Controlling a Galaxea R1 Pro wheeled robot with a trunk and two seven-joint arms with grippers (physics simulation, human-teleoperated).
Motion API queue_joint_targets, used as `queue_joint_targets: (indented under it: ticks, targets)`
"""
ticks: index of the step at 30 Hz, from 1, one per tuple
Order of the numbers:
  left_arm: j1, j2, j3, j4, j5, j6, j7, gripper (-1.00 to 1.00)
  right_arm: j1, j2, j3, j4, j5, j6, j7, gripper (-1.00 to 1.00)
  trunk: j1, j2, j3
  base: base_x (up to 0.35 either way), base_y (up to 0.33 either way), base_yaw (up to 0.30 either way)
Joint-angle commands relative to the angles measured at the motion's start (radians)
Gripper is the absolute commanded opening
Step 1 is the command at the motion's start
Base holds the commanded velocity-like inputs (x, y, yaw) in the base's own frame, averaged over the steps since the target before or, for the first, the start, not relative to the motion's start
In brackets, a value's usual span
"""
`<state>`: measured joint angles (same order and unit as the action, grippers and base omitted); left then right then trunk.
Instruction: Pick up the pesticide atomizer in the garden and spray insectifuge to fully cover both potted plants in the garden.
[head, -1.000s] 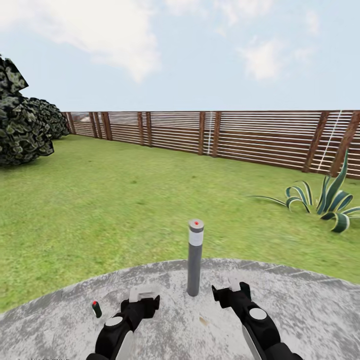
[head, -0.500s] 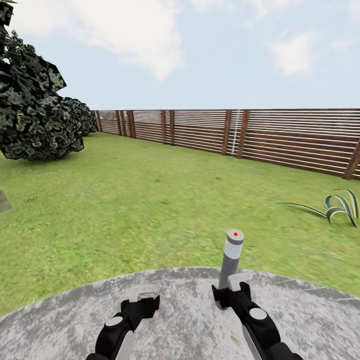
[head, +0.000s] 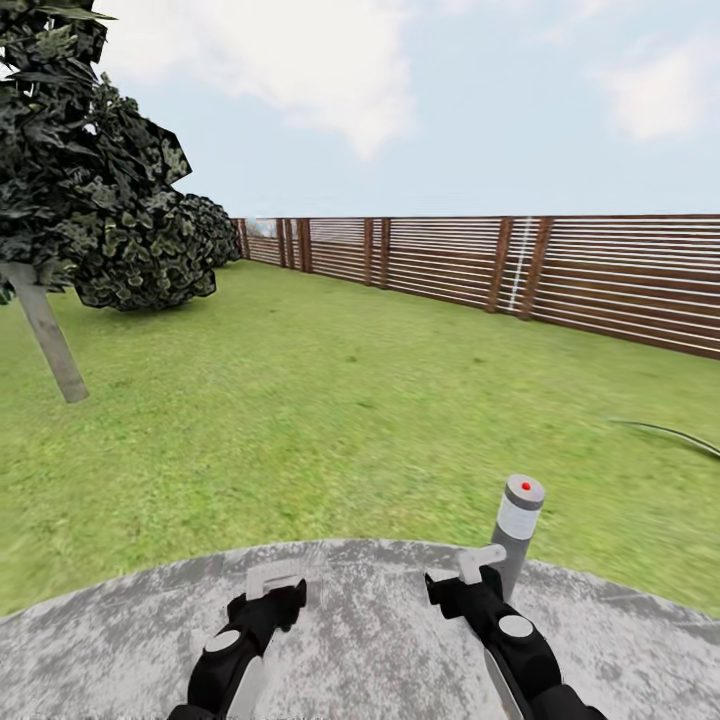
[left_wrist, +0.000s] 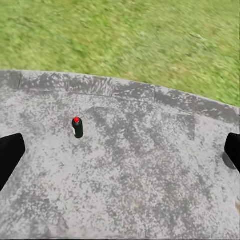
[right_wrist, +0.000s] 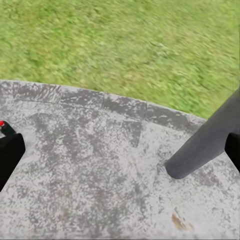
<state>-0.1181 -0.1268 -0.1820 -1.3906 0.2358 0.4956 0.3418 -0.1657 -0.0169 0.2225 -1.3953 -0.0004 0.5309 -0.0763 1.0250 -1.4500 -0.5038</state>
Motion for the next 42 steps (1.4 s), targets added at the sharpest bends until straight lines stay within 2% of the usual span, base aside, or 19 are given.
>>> queue_joint_targets:
  ticks: [1, 3, 7, 13, 16, 21, 27, 29, 32, 37, 42]
  targets:
    - [0.0, 0.0, 0.0, -0.002, 0.006, 0.001, 0.032, 1.0, 0.0, 0.0, 0.0, 0.0, 0.0, 0.001, 0.0, 1.0, 0.0, 0.0, 0.0, 0.0, 0.0, 0.263]
    - [0.0, 0.002, 0.001, -0.003, 0.011, 0.003, 0.061, 1.0, 0.0, 0.0, 0.0, -0.001, 0.0, 0.002, 0.0, 1.0, 0.0, 0.0, -0.001, 0.0, 0.0, 0.263]
    - [0.0, 0.004, 0.004, -0.004, 0.012, 0.003, 0.075, 1.0, 0.0, -0.001, 0.0, -0.001, 0.0, 0.003, 0.0, 1.0, 0.0, 0.0, -0.003, 0.0, 0.0, 0.263]
    - [0.0, 0.006, 0.039, -0.005, 0.016, 0.0, 0.076, 1.0, 0.0, -0.002, -0.001, -0.001, 0.0, 0.003, 0.0, 1.0, 0.0, 0.0, -0.005, 0.0, 0.0, 0.263]
    - [0.0, 0.006, 0.039, -0.004, 0.015, 0.004, 0.076, 1.0, 0.0, -0.002, 0.0, -0.001, 0.0, 0.003, 0.0, 1.0, 0.0, 0.0, -0.006, 0.0, 0.0, 0.263]
    - [-0.001, 0.007, 0.038, 0.0, 0.004, 0.05, 0.079, 1.0, 0.0, -0.001, 0.0, 0.001, 0.0, 0.003, 0.0, 1.0, 0.0, 0.0, -0.008, 0.0, 0.0, 0.263]
    - [-0.001, 0.008, 0.038, -0.002, 0.012, 0.044, 0.075, 1.0, 0.0, 0.0, 0.002, 0.001, -0.001, 0.004, 0.001, 1.0, 0.0, 0.0, -0.011, 0.0, 0.0, 0.263]
    - [-0.001, 0.007, 0.036, -0.003, 0.014, 0.043, 0.072, 1.0, 0.0, 0.0, 0.019, -0.001, 0.0, 0.004, 0.001, 1.0, 0.0, 0.0, -0.012, 0.0, 0.0, 0.263]
    - [-0.001, 0.008, 0.033, -0.049, 0.014, 0.045, 0.072, 1.0, 0.0, -0.004, 0.026, -0.004, 0.0, 0.007, 0.0, 1.0, 0.0, 0.0, -0.013, 0.0, 0.0, 0.263]
    - [0.0, 0.009, 0.033, -0.076, 0.014, 0.049, 0.072, 1.0, 0.0, -0.009, 0.023, -0.011, 0.0, 0.064, 0.0, 1.0, 0.0, 0.0, -0.016, 0.0, 0.0, 0.263]
    - [0.0, 0.009, 0.033, -0.078, 0.014, 0.053, 0.07, 1.0, 0.0, -0.008, 0.025, -0.011, 0.0, 0.076, 0.0, 1.0, 0.0, 0.0, -0.018, 0.003, 0.0, 0.263]
